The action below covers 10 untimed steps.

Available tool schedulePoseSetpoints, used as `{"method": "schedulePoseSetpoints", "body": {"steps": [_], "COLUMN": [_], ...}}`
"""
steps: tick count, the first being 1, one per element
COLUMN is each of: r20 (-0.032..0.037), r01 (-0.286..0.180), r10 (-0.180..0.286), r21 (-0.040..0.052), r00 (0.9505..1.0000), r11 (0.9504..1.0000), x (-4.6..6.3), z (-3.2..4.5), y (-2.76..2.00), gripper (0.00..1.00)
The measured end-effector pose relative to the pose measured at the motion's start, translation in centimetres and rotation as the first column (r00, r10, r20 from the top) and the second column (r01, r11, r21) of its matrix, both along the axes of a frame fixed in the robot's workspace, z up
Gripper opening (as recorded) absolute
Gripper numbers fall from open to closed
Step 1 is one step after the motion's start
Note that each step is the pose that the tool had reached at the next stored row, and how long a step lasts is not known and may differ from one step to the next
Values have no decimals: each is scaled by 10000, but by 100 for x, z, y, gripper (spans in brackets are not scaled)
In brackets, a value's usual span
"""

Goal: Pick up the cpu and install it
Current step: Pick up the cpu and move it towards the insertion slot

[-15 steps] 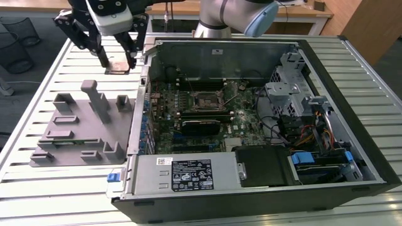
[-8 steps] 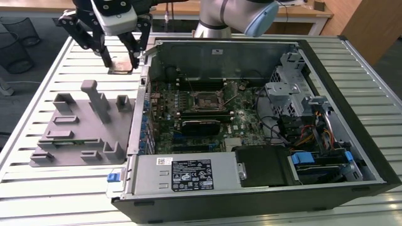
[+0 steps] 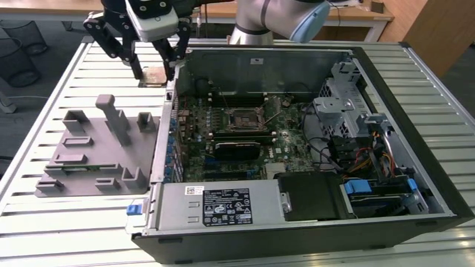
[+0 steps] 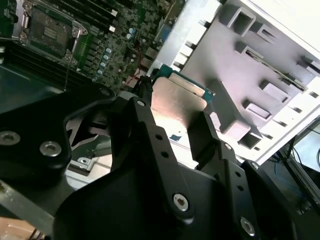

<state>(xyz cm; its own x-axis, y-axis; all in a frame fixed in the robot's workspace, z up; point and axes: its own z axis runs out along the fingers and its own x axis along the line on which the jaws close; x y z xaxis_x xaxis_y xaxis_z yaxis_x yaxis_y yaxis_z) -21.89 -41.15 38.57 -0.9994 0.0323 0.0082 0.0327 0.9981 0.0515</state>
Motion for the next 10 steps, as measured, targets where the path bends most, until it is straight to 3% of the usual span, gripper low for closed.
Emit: {"method": "schedulePoseSetpoints", "body": {"steps": [5,10], "r20": [0,0], "r01": [0,0], "r10": [0,0], "r21": [0,-1], "r00": [10000,10000], "r11": [10000,10000], "x": [127,235], "z": [-1,-2], "y": [11,59], "gripper": [53,53]}}
